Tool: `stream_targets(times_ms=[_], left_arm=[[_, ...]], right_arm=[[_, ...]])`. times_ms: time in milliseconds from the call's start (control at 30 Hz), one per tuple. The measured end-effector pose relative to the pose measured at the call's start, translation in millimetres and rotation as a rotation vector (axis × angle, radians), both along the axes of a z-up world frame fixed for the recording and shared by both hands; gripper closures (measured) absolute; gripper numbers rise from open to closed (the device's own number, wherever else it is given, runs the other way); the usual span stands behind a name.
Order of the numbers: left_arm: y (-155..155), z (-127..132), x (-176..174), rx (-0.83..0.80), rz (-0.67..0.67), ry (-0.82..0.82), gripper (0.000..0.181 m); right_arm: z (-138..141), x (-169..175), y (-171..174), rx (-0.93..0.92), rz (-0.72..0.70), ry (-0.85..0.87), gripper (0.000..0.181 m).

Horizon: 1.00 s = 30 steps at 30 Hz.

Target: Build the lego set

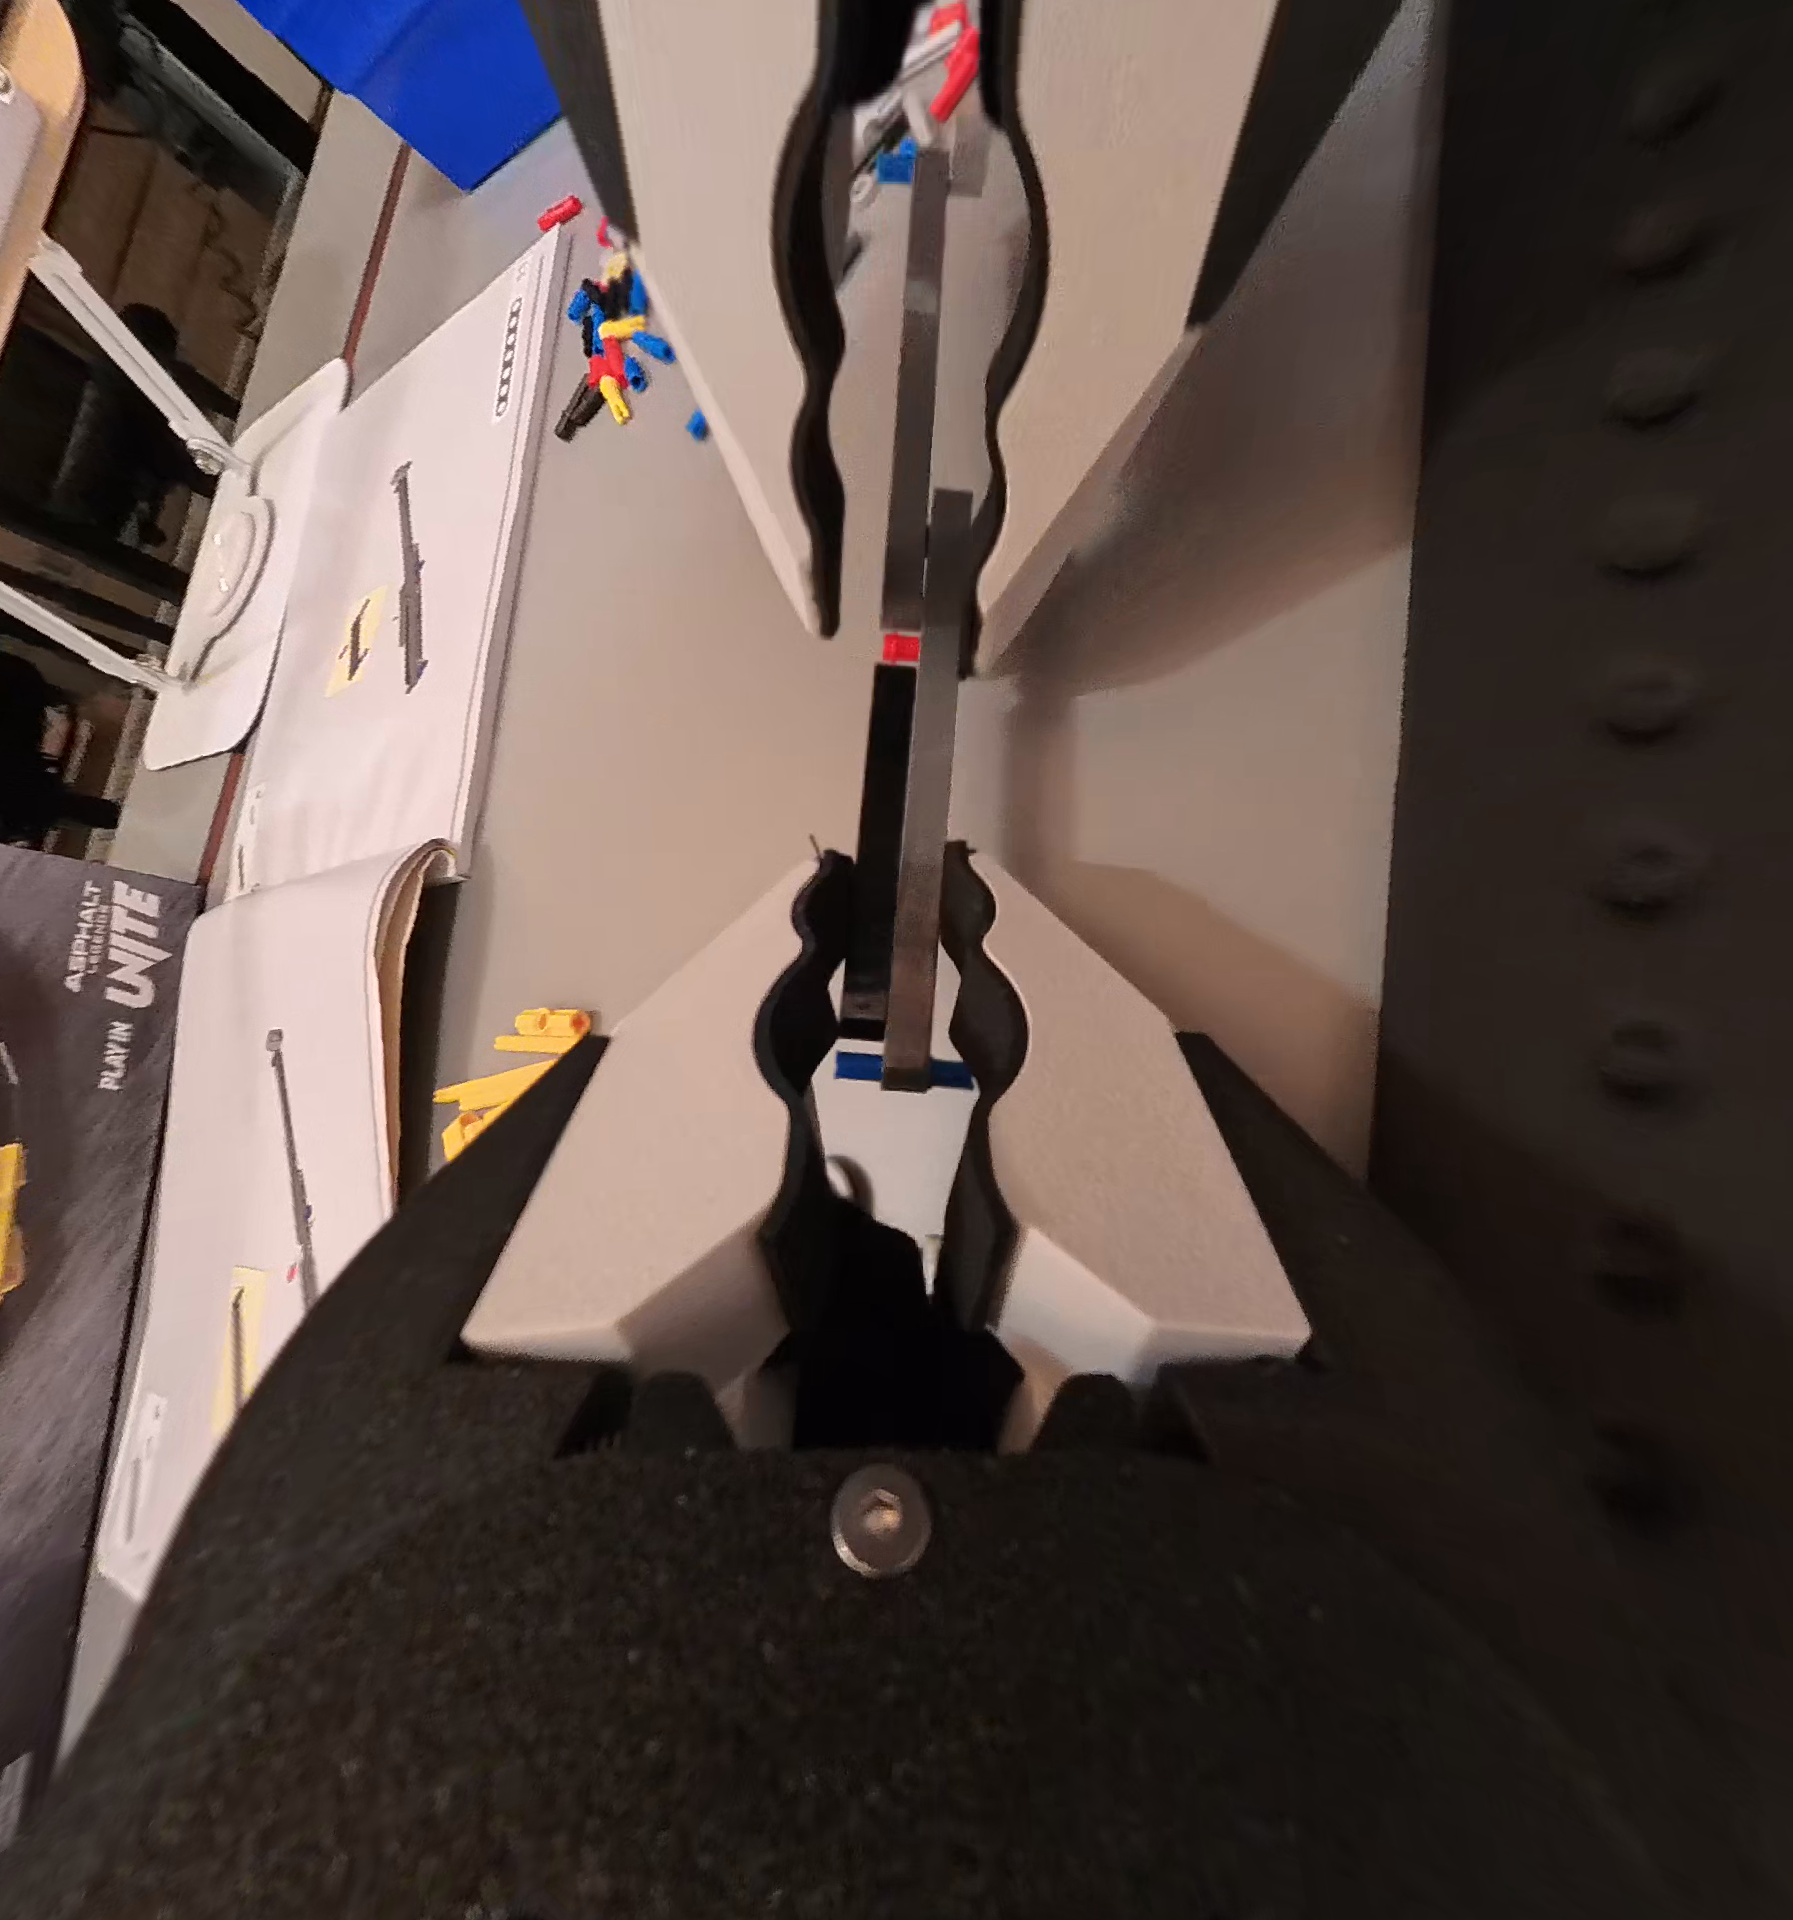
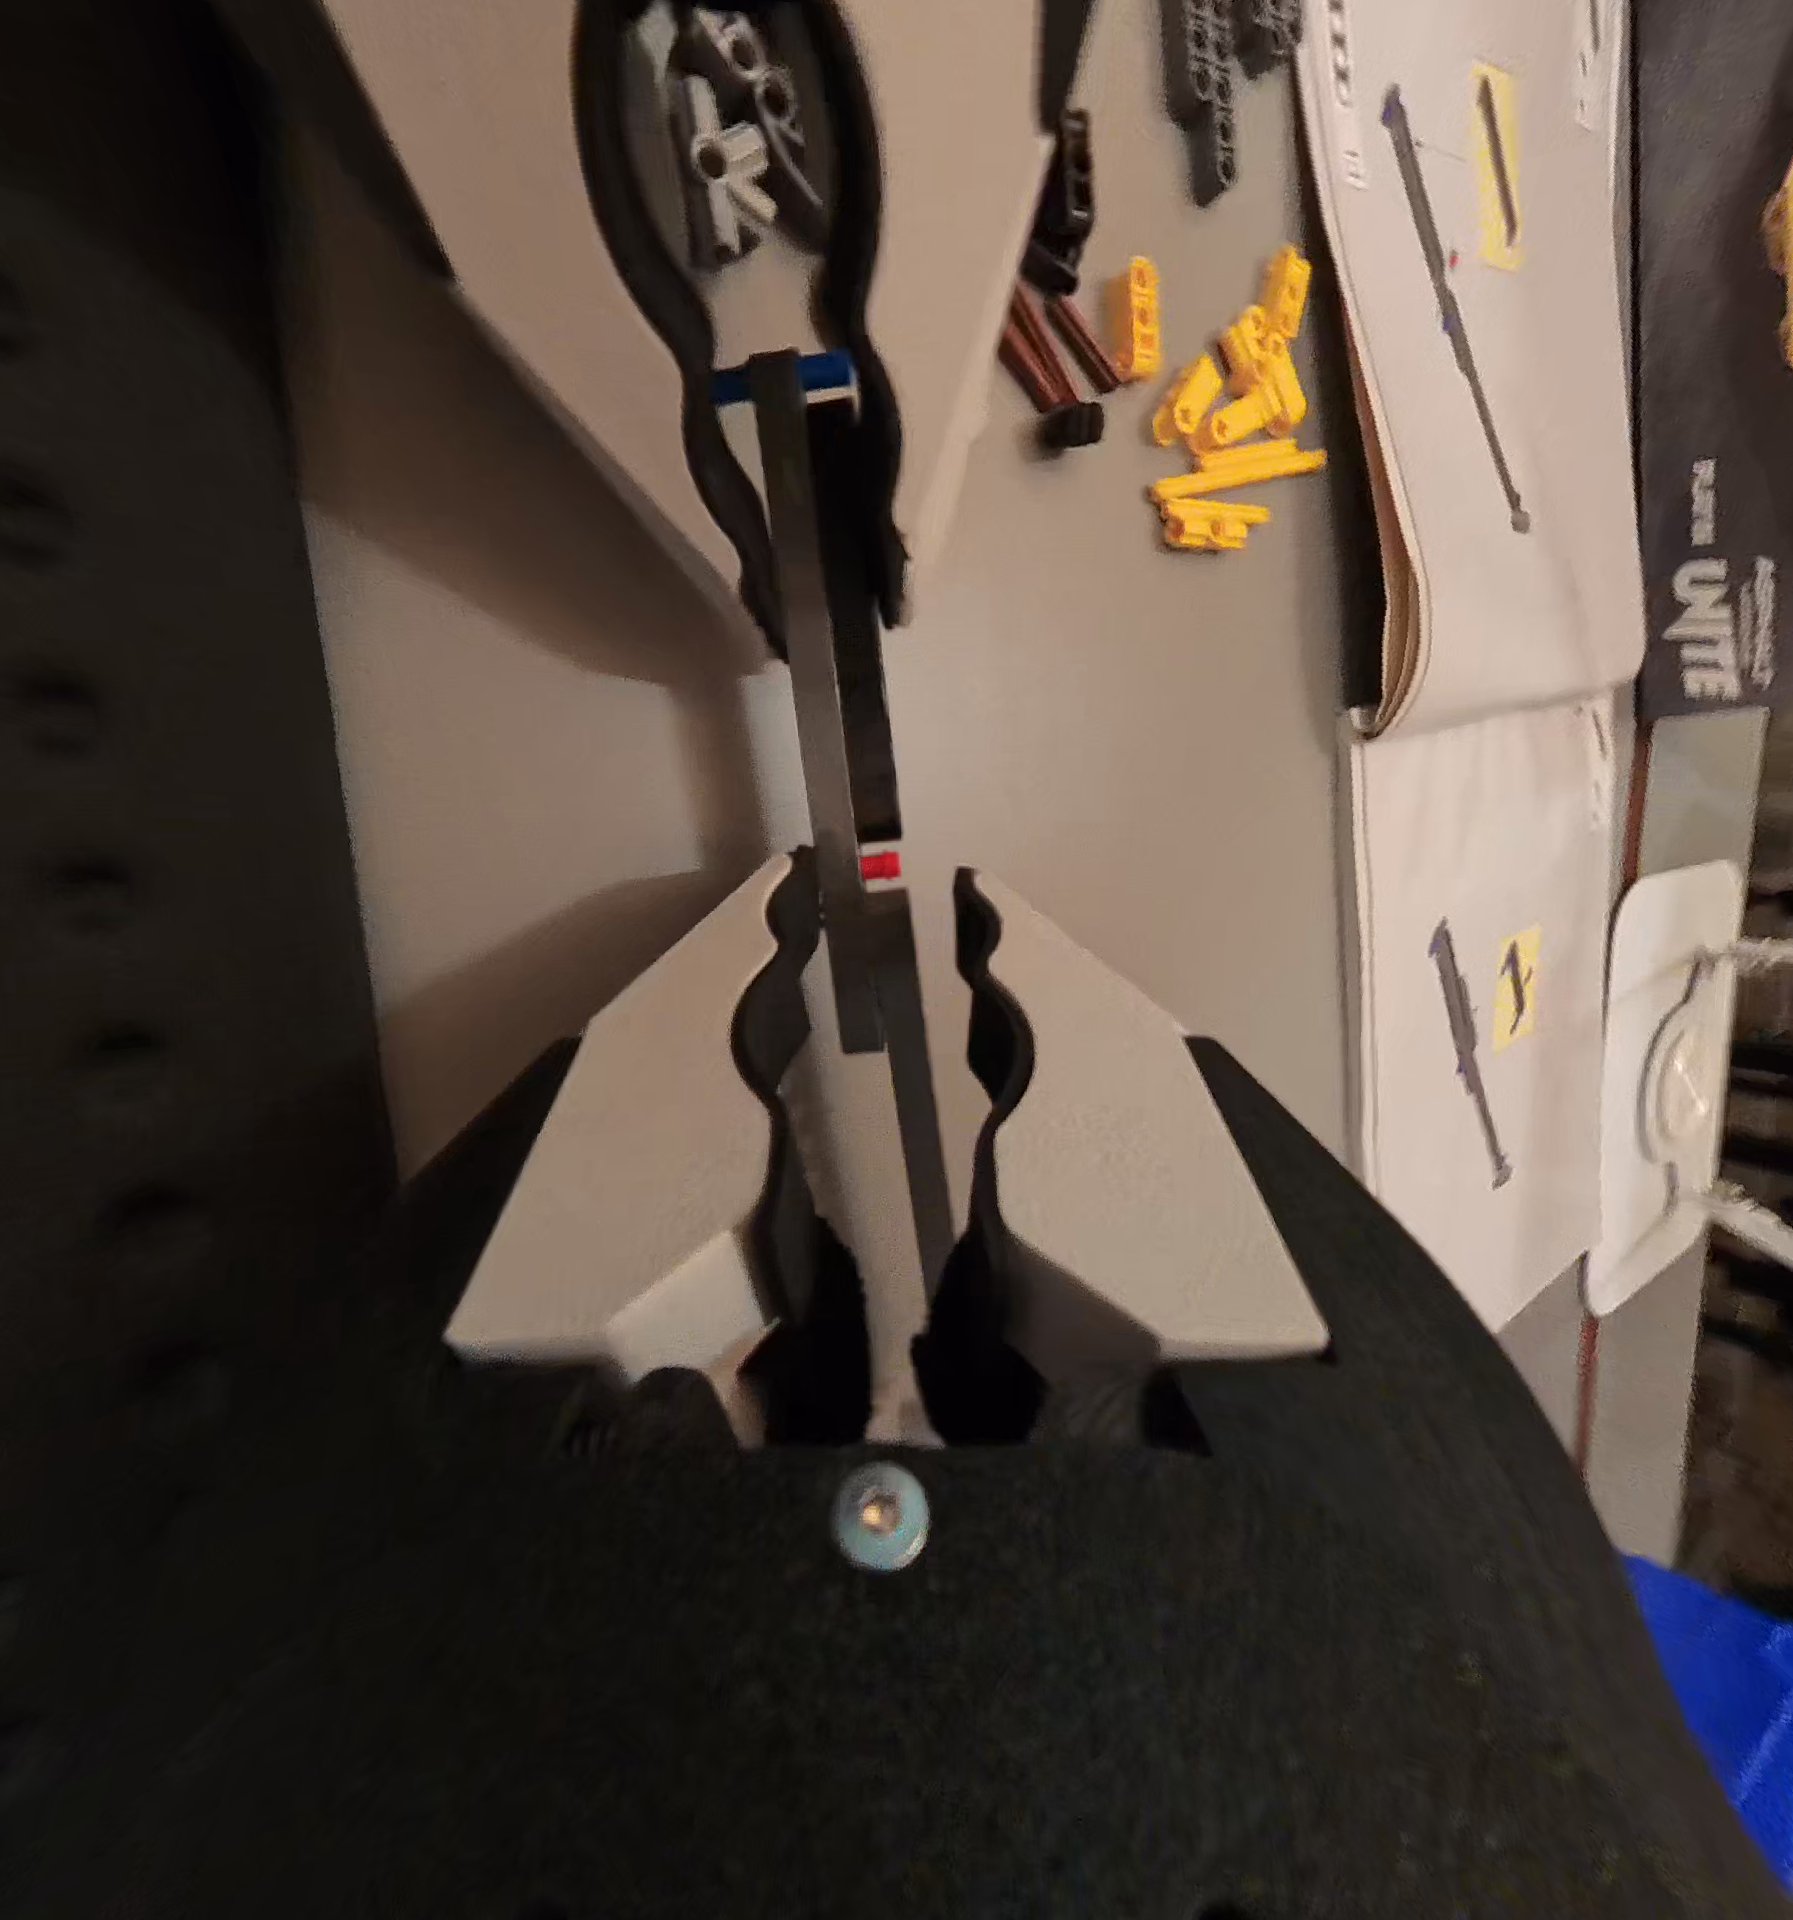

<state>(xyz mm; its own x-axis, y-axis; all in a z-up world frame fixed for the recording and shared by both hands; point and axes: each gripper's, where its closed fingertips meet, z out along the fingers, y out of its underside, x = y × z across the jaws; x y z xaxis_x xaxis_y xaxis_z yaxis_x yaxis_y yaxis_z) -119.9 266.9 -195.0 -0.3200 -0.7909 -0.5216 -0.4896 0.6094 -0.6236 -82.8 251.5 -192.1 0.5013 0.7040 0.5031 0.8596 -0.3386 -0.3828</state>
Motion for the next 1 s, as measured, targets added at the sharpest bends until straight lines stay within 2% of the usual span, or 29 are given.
stream_targets(times_ms=[133, 267, 500, 1000], left_arm=[[0.6, -4.3, -1.9, 0.062, -0.002, 0.010, 0.166], [-3.5, -0.5, -1.6, 0.019, -0.019, 0.000, 0.166], [-5.2, 0.3, -1.8, 0.033, -0.025, -0.003, 0.166], [-8.5, 0.0, -1.5, 0.039, -0.038, -0.001, 0.166]], right_arm=[[18.2, -13.2, -9.0, 0.024, -0.094, 0.201, 0.153], [8.6, -6.5, -11.9, 0.106, -0.088, 0.033, 0.166], [-2.2, -10.1, -10.7, 0.079, -0.054, -0.026, 0.164], [-7.8, -6.7, -6.7, 0.075, -0.023, -0.101, 0.166]])
